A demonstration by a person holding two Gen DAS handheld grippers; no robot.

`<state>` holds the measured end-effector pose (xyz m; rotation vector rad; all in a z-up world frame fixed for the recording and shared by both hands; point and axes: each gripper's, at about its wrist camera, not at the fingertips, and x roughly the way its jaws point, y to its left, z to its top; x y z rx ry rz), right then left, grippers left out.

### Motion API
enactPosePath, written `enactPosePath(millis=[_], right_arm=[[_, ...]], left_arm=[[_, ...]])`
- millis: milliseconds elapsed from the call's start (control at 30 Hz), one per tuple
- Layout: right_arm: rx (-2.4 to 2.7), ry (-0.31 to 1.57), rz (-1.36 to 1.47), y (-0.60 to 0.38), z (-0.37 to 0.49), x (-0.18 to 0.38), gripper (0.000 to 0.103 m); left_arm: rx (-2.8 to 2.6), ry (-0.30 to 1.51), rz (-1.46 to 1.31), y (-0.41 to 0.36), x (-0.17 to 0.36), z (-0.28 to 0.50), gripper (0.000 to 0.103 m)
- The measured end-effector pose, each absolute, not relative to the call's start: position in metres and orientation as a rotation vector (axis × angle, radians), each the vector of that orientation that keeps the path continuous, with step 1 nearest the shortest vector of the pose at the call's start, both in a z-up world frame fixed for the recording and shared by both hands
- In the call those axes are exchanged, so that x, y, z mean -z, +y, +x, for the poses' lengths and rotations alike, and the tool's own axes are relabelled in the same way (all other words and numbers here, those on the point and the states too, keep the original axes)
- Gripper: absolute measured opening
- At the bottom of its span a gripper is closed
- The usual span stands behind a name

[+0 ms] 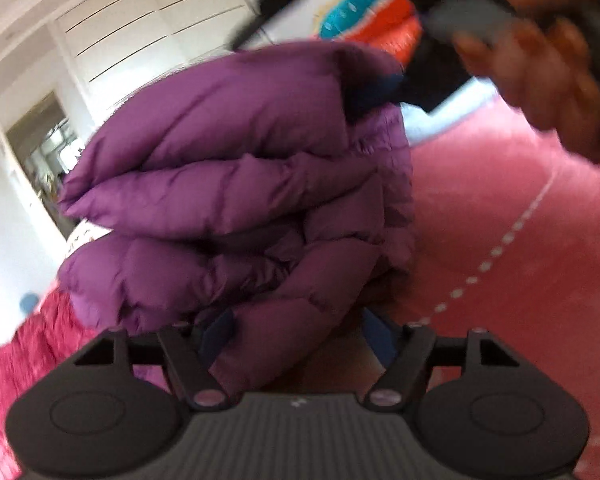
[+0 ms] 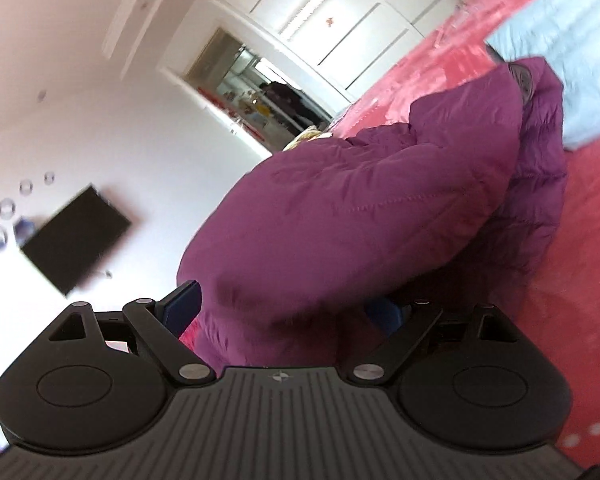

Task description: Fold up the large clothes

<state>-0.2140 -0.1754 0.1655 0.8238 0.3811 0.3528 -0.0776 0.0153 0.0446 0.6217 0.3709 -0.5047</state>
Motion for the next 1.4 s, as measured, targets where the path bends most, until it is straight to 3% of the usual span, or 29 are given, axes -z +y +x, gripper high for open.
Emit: enactPosePath(millis=[167, 200, 267, 300, 333, 400, 533, 733, 1400], right_arm=[[-0.353, 0.385, 0.953, -0.178, -0.185, -0.158, 0.103], [-0.362, 0.385, 0.978, -0.178, -0.180, -0.155, 0.103], [-0.365, 0.394, 1.015, -0.179, -0.168, -0.149, 0.103], [-0.358, 0.391, 1.032, -0.180, -0.165, -0.146, 0.093], [-0.362, 0.381, 1.050, -0.181, -0.162, -0.145, 0.073], [-0.386, 0.358, 1.086, -0.181, -0.165, -0.148, 0.054], [-0.377, 0.294, 1.050, -0.170, -0.190, -0.172, 0.041], [-0.237, 0.152, 0.888, -0.168, -0.236, -0.221, 0.031], [0.082, -0.220, 0.574, -0.166, -0.426, -0.336, 0.029]], left_arm=[[0.493, 0.417, 0.644, 0.014, -0.040, -0.055, 0.048], [0.490, 0.431, 0.636, 0.015, -0.040, -0.052, 0.037], [0.484, 0.436, 0.633, 0.018, -0.042, -0.051, 0.025], [0.484, 0.434, 0.621, 0.020, -0.043, -0.051, 0.017], [0.481, 0.436, 0.600, 0.023, -0.047, -0.051, 0.015], [0.468, 0.436, 0.530, 0.034, -0.058, -0.052, 0.010], [0.438, 0.427, 0.405, 0.056, -0.086, -0.060, 0.008], [0.413, 0.376, 0.322, 0.092, -0.131, -0.095, 0.008], [0.315, 0.075, -0.053, 0.215, -0.276, -0.202, 0.007]])
